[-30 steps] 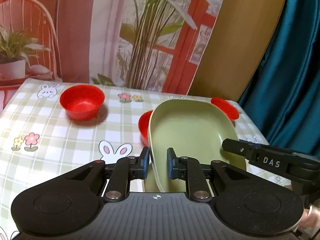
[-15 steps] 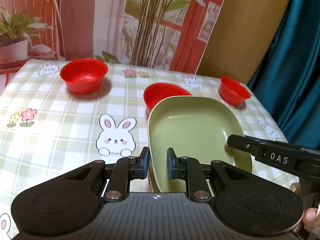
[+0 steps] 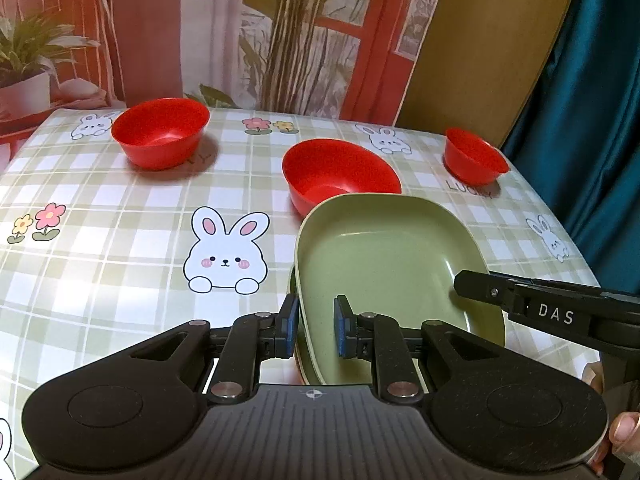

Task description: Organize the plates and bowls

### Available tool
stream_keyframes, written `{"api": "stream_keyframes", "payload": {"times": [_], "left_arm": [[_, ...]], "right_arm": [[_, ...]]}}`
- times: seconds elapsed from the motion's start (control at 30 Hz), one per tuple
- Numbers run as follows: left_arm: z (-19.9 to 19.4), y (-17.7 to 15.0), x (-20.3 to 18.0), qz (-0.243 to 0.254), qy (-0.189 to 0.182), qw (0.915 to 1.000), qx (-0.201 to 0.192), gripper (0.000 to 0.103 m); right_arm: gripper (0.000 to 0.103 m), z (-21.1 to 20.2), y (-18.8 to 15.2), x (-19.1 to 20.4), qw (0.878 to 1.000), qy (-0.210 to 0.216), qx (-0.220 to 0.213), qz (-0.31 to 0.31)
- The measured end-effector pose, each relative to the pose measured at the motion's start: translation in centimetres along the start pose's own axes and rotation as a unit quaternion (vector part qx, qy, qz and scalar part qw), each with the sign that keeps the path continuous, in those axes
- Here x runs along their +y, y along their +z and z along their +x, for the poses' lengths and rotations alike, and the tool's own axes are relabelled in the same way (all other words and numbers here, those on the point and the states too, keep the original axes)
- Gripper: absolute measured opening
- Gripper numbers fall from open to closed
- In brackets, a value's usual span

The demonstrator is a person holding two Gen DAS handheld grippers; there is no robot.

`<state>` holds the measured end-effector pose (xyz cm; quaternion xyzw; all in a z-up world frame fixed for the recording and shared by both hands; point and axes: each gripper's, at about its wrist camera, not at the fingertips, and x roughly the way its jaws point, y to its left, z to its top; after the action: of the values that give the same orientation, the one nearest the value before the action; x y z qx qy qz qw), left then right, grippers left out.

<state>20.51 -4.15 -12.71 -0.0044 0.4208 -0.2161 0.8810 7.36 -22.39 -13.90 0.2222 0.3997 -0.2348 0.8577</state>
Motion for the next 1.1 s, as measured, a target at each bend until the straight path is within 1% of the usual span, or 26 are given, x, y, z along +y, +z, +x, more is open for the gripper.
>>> {"api": "stream_keyframes", "payload": {"times": [0.53, 1.1], "left_arm": [[0.54, -0.19, -0.24, 0.010, 0.009, 0.9999, 0.005, 0.020], [0.56, -0.28, -0.44, 0.023, 0.014, 0.9996, 0.004, 0.020]], "right_arm": [[0.014, 0.74, -0.49, -0.34, 1.000, 0.002, 0.012, 0.009], [0.014, 0.69, -0.56, -0.33, 1.000, 0.000, 0.012, 0.006]]}}
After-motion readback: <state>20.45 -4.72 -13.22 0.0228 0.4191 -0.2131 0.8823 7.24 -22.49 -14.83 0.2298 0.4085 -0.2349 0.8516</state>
